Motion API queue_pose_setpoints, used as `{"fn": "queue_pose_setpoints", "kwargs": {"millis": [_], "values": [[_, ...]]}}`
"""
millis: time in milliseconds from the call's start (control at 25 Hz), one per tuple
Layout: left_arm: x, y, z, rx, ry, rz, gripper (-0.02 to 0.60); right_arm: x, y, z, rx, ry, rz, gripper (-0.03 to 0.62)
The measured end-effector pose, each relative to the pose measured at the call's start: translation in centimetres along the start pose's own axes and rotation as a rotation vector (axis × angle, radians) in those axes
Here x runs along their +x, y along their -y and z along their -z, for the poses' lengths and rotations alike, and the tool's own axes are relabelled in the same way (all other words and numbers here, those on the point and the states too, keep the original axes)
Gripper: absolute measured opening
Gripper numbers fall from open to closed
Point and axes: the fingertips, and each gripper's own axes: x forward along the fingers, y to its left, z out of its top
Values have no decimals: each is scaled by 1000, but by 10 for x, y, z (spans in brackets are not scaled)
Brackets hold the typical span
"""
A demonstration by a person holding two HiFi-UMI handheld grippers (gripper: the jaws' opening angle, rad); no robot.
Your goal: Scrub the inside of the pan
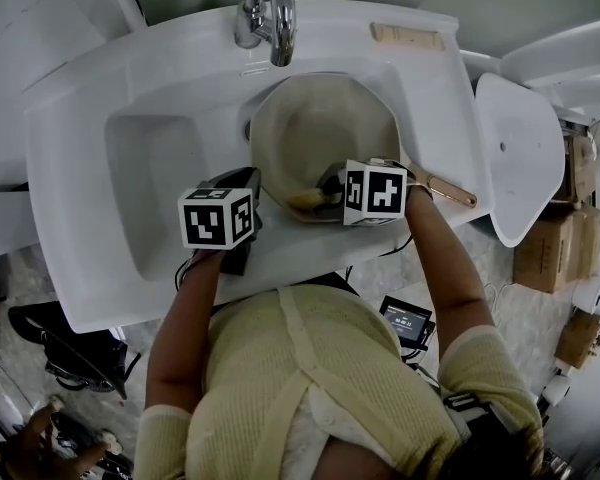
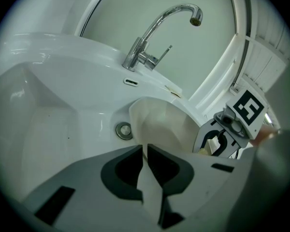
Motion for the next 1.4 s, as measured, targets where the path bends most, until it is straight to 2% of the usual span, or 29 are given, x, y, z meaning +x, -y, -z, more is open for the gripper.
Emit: {"fn": "queue_pose_setpoints", "kwargs": {"millis": [680,1240,1400], "values": [[-2,3,2,0,4,7,81,-18,-14,29,-37,-217,-129,83],[-1,1,3,16,8,-13,81,-32,-14,58,-22,-350,-117,83],[0,0,3,16,9,-23,81,-35,-11,63,-11,-357,-99,83]]}}
